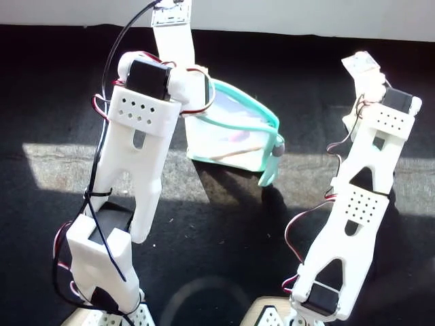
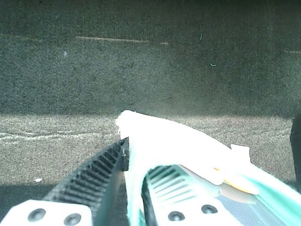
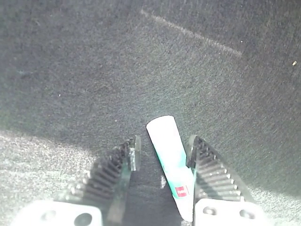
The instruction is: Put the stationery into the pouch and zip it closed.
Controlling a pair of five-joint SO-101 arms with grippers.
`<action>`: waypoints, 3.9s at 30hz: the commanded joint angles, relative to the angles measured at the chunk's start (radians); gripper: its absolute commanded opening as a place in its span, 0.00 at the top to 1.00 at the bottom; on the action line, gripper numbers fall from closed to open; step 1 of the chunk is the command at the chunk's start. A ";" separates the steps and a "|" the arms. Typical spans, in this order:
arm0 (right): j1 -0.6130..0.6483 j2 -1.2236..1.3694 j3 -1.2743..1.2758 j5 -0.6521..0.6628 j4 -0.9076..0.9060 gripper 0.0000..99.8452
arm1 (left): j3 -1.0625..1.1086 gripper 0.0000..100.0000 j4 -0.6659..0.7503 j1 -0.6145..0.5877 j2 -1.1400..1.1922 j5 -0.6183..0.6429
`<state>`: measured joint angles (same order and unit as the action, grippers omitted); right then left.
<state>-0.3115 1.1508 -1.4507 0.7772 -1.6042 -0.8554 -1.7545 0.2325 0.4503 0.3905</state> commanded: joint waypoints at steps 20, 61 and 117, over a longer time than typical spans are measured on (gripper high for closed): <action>-0.065 0.136 -0.042 0.075 0.101 0.87 | 0.008 0.99 -0.005 0.002 0.035 -0.012; 0.189 -0.875 -0.303 -0.713 -0.162 0.99 | 0.061 0.99 -0.006 0.004 0.028 -0.011; 0.311 -1.438 0.714 -0.741 -0.159 0.99 | 0.056 0.99 -0.005 0.035 0.025 -0.014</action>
<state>0.0598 -0.2409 -0.8447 0.0269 -1.7561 -0.8263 -1.7530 0.2831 0.4503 0.3874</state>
